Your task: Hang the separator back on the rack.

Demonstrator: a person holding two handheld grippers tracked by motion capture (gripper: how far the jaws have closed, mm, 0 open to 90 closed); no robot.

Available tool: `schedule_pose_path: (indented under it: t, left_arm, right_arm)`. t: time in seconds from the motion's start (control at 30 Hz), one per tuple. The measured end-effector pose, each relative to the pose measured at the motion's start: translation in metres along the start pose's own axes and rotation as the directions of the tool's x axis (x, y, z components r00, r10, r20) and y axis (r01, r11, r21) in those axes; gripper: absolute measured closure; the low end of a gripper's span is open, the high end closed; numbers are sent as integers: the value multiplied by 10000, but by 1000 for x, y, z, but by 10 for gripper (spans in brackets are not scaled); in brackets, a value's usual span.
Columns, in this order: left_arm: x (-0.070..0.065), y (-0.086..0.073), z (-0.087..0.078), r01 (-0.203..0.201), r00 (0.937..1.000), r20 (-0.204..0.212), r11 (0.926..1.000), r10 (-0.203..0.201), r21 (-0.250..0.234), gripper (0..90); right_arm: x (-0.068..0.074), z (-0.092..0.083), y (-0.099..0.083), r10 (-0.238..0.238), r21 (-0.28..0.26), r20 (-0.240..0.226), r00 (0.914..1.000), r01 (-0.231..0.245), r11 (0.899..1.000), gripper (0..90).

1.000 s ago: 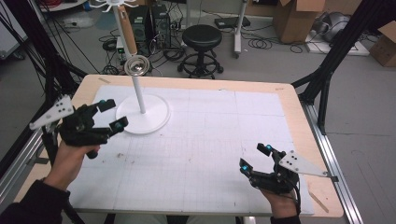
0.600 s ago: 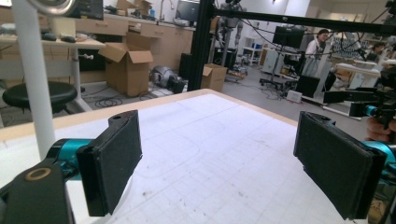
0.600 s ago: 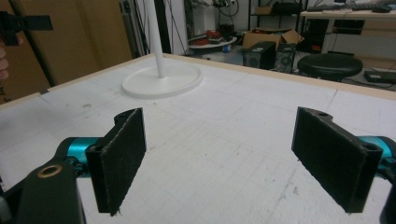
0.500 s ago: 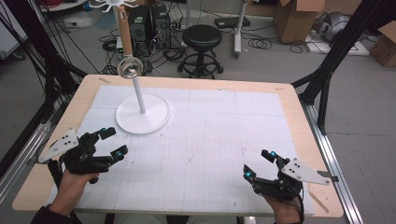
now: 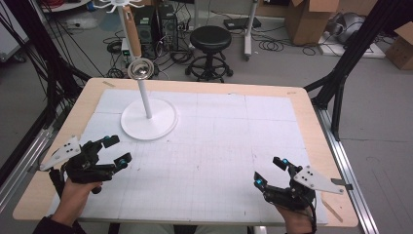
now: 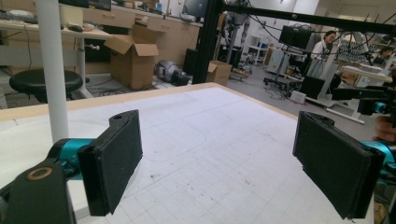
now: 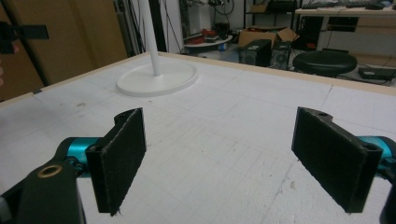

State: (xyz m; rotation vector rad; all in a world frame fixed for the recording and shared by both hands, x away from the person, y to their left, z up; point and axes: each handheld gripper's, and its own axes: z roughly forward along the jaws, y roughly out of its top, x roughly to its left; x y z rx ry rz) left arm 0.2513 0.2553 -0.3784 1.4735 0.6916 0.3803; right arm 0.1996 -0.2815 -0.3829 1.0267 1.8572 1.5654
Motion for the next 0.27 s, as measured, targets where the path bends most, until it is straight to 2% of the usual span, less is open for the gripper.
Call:
schedule_pose_path:
  t: [0.27]
  left_arm:
    - [0, -3, 3, 2, 10000, -67, 9999, -1, 118, 159]
  right_arm:
    - [1, 0, -1, -75, 152, -49, 10000, 76, 9999, 165]
